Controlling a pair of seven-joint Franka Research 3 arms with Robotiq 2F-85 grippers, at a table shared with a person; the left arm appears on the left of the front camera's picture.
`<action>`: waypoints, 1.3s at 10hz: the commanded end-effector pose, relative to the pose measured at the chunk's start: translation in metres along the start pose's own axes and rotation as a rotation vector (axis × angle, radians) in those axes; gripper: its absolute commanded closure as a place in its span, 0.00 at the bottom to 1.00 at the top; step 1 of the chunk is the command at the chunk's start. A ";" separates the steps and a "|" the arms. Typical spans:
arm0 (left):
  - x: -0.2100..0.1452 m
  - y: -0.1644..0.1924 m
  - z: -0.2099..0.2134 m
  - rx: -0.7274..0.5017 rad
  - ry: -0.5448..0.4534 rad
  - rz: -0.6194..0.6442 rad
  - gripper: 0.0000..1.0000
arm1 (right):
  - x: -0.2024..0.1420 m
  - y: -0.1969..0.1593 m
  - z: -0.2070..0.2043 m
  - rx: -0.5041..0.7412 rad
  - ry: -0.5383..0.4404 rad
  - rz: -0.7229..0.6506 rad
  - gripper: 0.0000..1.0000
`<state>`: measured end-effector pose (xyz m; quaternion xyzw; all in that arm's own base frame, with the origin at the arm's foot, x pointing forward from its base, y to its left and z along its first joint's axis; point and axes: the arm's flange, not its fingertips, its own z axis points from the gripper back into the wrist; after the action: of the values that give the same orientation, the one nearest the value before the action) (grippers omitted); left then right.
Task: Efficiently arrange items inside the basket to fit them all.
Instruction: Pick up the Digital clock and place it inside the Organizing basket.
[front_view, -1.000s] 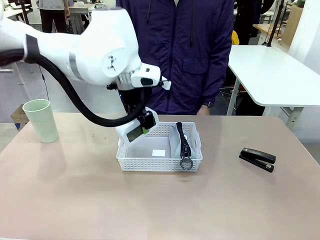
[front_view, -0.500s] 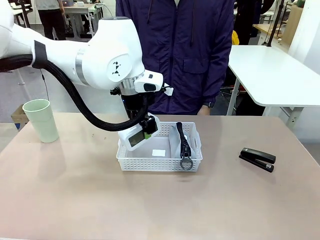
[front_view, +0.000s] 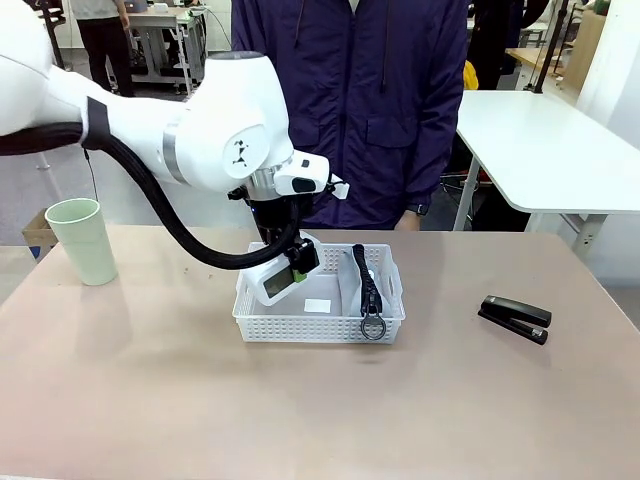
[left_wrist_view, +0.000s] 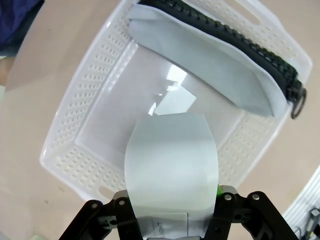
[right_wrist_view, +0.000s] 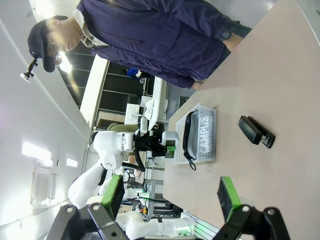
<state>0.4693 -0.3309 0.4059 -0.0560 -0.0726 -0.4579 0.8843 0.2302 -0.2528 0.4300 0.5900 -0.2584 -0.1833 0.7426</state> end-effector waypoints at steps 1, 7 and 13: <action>0.014 0.011 -0.017 0.015 -0.006 -0.011 0.48 | 0.002 0.001 -0.001 0.025 -0.015 0.028 0.00; 0.036 0.023 -0.071 -0.055 0.109 0.000 0.48 | 0.002 0.001 -0.001 0.025 -0.015 0.028 0.00; 0.040 0.025 -0.081 -0.079 0.135 -0.003 0.22 | 0.002 0.001 -0.001 0.025 -0.015 0.028 0.00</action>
<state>0.5160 -0.3572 0.3298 -0.0664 0.0020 -0.4676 0.8814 0.2303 -0.2528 0.4299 0.5901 -0.2585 -0.1831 0.7426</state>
